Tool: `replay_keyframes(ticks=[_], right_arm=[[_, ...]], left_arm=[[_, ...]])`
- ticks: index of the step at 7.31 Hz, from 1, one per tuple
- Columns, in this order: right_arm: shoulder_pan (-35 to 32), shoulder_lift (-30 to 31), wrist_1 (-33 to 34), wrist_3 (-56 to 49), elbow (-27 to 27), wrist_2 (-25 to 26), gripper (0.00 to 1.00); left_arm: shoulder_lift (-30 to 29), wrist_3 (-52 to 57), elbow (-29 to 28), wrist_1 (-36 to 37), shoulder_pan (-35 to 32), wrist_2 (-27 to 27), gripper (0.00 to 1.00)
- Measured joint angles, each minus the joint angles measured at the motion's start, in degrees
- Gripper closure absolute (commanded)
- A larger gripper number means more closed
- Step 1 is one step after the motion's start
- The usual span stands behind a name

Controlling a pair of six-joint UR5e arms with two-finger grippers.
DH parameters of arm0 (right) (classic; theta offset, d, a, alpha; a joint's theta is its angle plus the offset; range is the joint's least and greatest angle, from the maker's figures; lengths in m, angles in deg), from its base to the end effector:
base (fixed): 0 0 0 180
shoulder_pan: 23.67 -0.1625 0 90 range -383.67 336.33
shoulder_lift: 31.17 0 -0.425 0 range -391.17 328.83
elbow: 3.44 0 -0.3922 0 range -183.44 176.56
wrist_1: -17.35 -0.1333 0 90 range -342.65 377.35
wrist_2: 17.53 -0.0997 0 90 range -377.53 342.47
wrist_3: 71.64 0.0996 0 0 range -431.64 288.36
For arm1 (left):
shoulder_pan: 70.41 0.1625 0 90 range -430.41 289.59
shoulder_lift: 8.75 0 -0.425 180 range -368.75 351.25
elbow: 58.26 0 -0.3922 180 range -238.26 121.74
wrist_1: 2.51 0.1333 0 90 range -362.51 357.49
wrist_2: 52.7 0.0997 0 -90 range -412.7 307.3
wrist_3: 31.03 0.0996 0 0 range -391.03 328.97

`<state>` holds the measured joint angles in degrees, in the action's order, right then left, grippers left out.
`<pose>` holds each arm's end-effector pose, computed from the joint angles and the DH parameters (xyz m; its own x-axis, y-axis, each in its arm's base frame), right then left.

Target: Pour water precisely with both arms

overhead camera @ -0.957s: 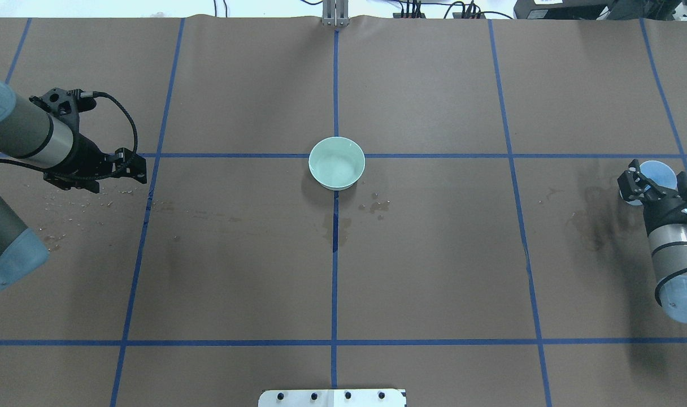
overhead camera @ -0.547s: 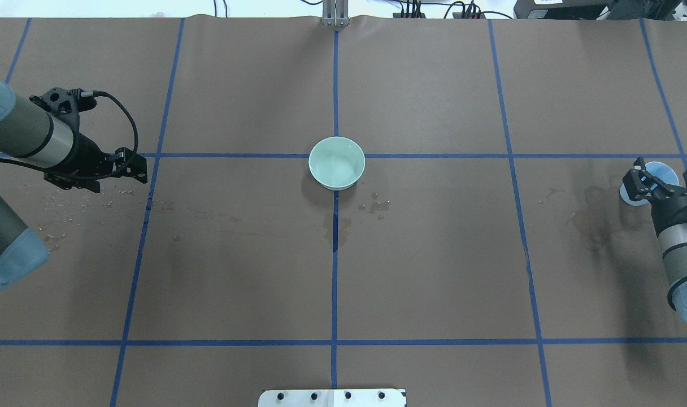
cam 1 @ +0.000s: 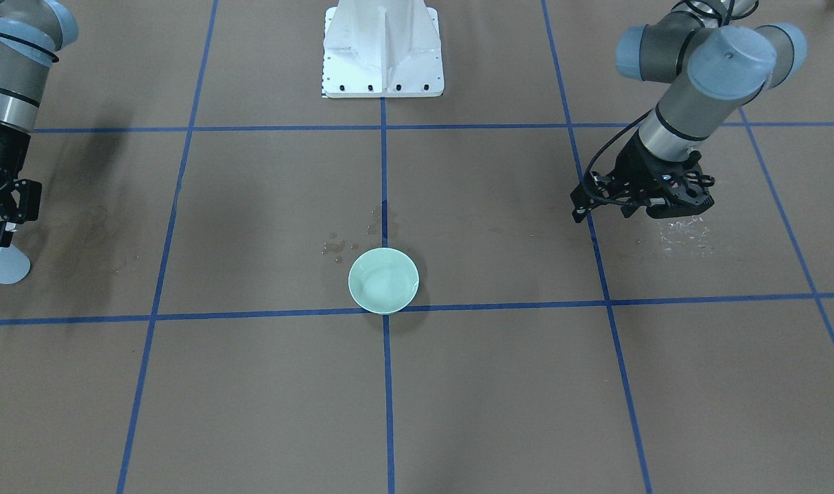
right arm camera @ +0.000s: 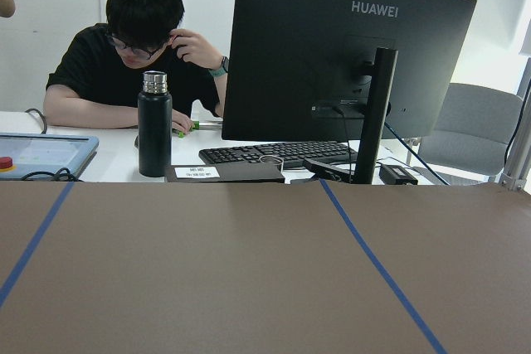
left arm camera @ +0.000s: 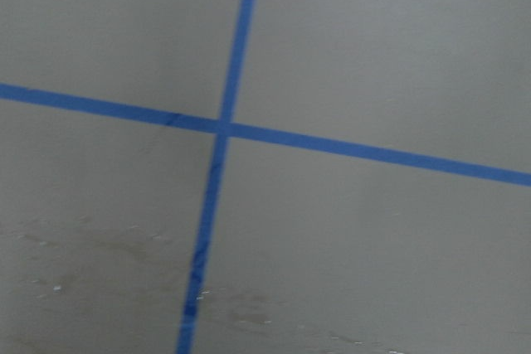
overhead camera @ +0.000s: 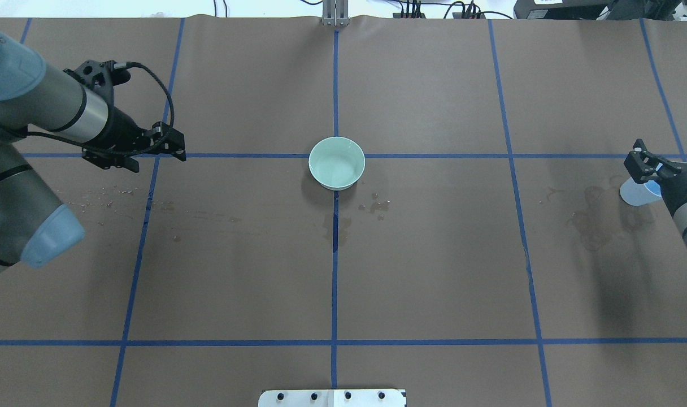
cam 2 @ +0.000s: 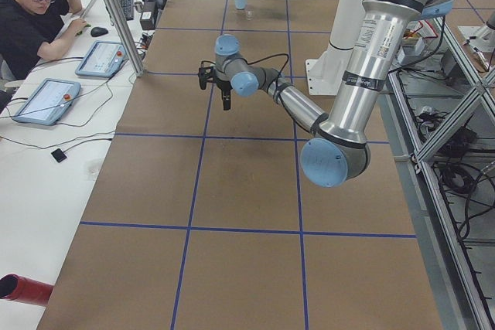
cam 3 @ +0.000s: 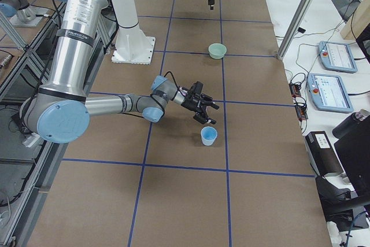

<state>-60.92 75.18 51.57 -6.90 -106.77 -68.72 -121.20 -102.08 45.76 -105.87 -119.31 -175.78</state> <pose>-0.1953 -0.3944 0.5586 0.8064 0.1955 0.5581 -0.5802 0.4441 0.6827 0.3387 -0.5084 0.2998 0.5171 -0.1788 -0.8371 0.2002 0.9761 -0.0848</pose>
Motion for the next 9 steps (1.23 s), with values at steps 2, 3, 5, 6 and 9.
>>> replay_keyframes(ticks=[2, 3, 5, 6, 9], right_arm=[[-10.50, -1.93, 1.57, -8.21, -0.59, -14.49, 0.00], [-15.47, -4.14, 4.66, -10.26, -0.76, -21.94, 0.00], [-25.25, -8.17, 10.99, -16.52, -0.96, -35.97, 0.00], [-30.56, -10.50, 15.02, -19.82, -0.97, -44.22, 0.00], [-43.03, -17.79, 33.25, -34.89, -0.91, -62.51, 0.00]], left_arm=[[-11.29, -7.62, -5.67, 2.80, 2.21, -0.89, 0.00], [-16.25, -9.89, -10.08, 2.90, 3.12, -0.82, 0.00], [-22.66, -11.42, -19.31, -0.23, 5.40, 0.93, 0.00], [-23.57, -11.29, -23.52, -3.67, 6.69, 2.42, 0.00], [-24.00, -10.84, -30.01, -9.94, 9.77, 3.58, 0.00]])
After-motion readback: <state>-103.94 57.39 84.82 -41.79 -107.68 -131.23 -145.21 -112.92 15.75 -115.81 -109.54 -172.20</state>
